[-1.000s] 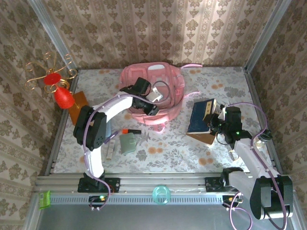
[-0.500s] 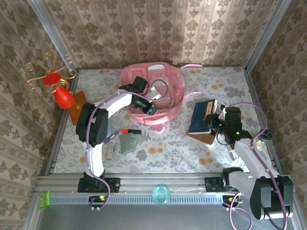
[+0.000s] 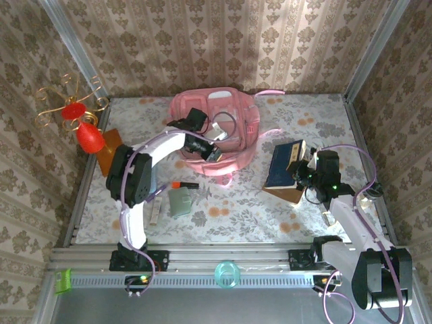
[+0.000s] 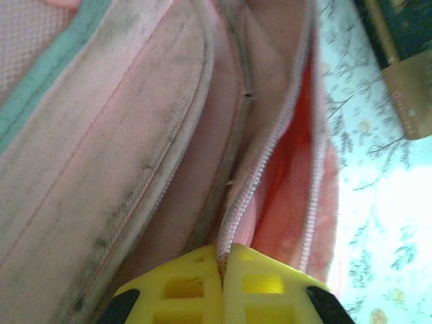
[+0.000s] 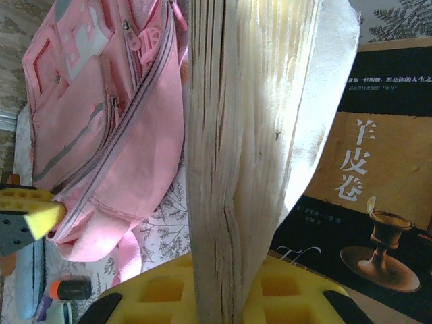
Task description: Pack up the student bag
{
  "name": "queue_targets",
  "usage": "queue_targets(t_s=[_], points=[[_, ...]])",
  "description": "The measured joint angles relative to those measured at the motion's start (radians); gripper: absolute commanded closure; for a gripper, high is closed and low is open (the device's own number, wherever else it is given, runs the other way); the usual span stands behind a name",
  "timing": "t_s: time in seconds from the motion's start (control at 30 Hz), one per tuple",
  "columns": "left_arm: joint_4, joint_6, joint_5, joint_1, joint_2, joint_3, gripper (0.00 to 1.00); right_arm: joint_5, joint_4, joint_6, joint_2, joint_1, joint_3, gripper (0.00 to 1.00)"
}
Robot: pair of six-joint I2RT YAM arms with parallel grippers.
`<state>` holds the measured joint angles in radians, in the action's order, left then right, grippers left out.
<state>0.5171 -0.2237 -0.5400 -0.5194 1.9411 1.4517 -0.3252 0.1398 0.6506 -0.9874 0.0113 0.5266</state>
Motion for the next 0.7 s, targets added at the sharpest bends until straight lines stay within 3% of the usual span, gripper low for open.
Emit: queue_targets(t_s=[0.13, 0.33, 0.53, 0.7], points=[[-0.209, 0.128, -0.06, 0.03, -0.187, -0.156, 1.0, -0.062, -0.002, 0.001, 0.002, 0.034, 0.05, 1.0], [-0.414, 0.272, -0.021, 0.051, -0.315, -0.181, 1.0, -0.207, -0.116, 0.059, -0.053, 0.196, 0.079, 1.0], [-0.46, 0.357, 0.022, 0.048, -0.317, -0.18, 1.0, -0.193, -0.298, 0.198, -0.232, 0.343, 0.086, 1.0], [-0.457, 0.374, 0.037, 0.048, -0.317, -0.167, 1.0, -0.1, -0.475, 0.358, -0.462, 0.402, 0.164, 1.0]])
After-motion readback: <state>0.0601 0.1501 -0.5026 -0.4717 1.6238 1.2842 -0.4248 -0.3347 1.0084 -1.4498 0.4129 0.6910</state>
